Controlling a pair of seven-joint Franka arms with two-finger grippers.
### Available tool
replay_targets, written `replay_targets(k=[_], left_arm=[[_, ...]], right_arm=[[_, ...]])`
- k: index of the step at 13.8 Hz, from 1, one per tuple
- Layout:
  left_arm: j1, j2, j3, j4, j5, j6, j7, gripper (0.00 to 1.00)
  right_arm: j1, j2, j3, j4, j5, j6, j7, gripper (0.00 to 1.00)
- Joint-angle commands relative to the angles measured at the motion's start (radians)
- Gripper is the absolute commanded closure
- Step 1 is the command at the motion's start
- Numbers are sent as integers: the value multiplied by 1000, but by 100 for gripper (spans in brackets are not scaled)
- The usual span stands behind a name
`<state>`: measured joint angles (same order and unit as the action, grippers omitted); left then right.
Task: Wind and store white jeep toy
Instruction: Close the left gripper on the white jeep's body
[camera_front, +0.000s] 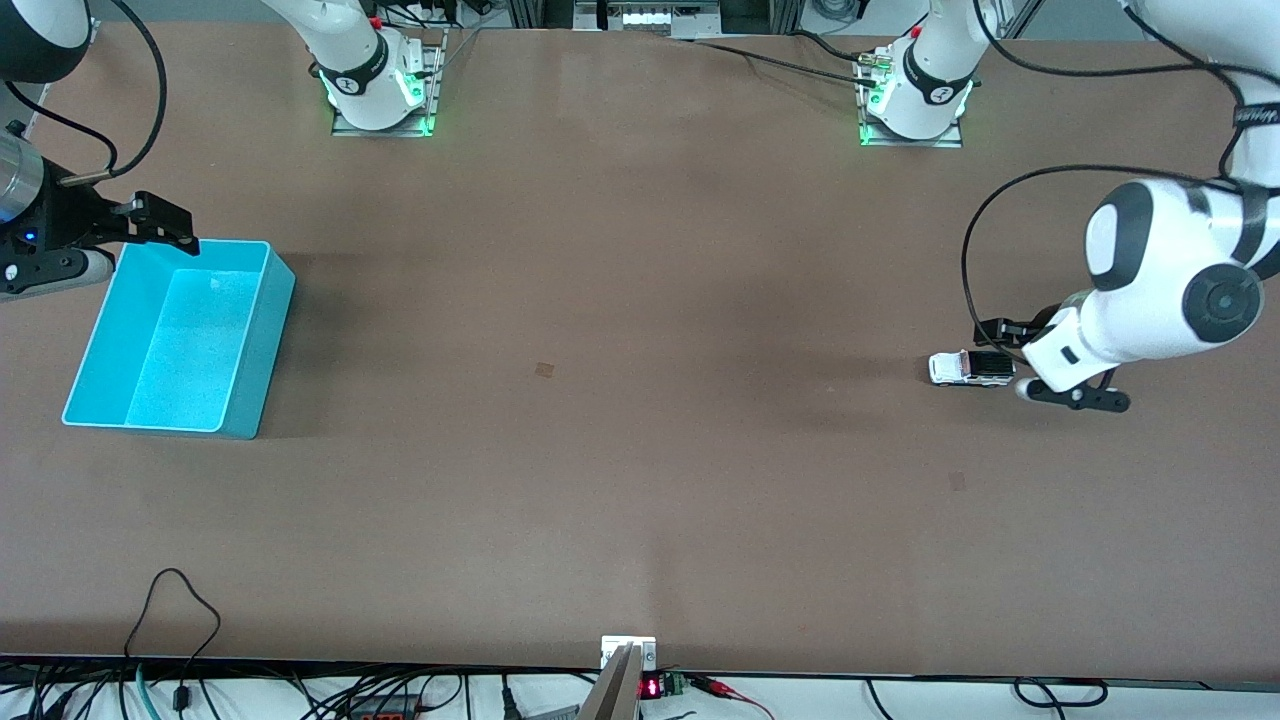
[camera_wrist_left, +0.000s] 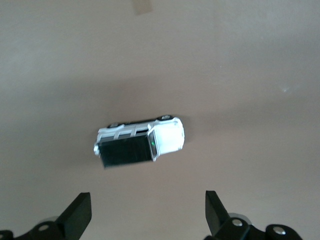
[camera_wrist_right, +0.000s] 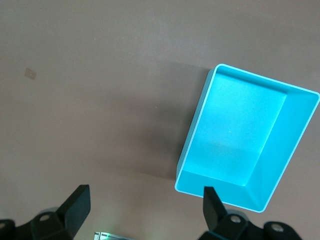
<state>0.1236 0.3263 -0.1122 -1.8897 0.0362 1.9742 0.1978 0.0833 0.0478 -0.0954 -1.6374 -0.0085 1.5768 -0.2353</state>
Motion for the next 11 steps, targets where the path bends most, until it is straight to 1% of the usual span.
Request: replay_targets(k=[1, 4, 6, 9, 11], left_arm=[[28, 33, -3, -3, 13, 55, 228, 0], [62, 45, -4, -8, 14, 93, 551, 0], [77, 54, -4, -28, 14, 135, 786, 0], [80, 66, -7, -87, 13, 227, 1065, 0], [88, 74, -29, -120, 11, 270, 1225, 0]], right_arm=[[-7, 9, 0, 18, 5, -4, -1, 0], [-7, 9, -3, 18, 2, -1, -1, 0], [-7, 9, -3, 18, 1, 6, -1, 0], [-7, 9, -3, 18, 2, 18, -1, 0], [0, 9, -3, 19, 2, 34, -1, 0]])
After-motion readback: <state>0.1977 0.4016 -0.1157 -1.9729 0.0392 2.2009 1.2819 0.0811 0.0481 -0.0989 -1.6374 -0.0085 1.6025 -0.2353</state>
